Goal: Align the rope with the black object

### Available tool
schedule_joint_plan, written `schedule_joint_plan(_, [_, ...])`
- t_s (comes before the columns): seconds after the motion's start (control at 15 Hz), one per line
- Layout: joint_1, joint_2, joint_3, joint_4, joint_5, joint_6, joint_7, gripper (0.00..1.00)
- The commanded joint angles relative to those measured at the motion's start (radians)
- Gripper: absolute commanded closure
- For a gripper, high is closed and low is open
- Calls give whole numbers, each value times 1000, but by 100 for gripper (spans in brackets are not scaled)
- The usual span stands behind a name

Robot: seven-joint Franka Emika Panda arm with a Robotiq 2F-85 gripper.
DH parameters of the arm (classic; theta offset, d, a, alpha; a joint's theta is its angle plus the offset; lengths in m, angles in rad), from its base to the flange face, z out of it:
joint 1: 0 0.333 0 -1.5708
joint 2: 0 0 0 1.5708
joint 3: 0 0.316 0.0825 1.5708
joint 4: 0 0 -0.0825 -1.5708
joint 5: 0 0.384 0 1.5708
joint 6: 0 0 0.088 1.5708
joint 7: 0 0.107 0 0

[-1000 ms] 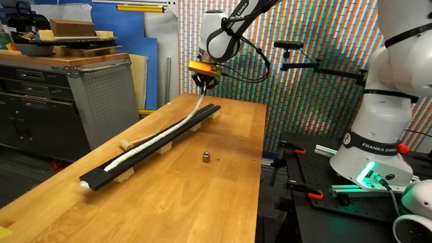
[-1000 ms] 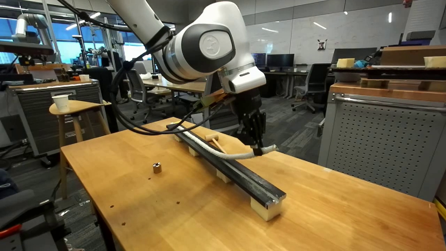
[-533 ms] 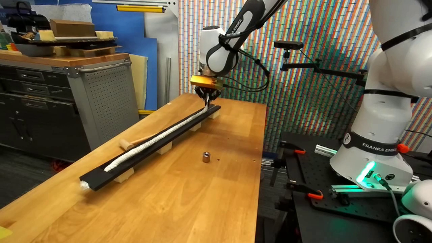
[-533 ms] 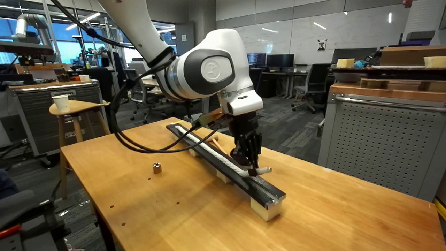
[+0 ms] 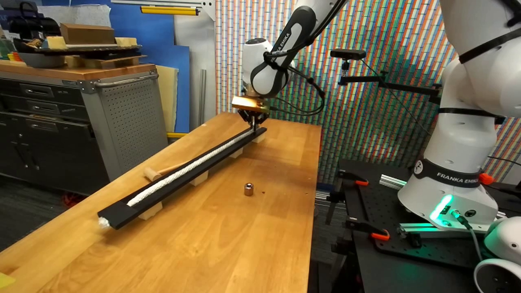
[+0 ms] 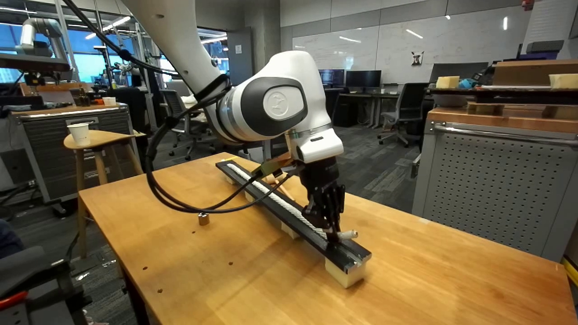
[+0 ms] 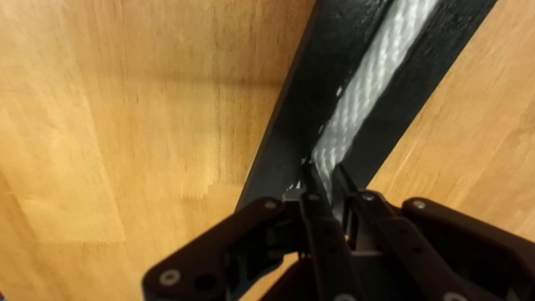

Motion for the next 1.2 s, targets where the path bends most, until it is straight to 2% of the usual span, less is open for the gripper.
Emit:
schedule_joint_plan(0.0, [17, 40, -35, 41, 17, -20, 78, 97])
schedule_joint_plan(0.8, [-59, 65, 6, 143, 147, -167, 233, 97])
schedule_joint_plan(1.13, [-171, 47, 106, 174, 268, -237, 112, 97])
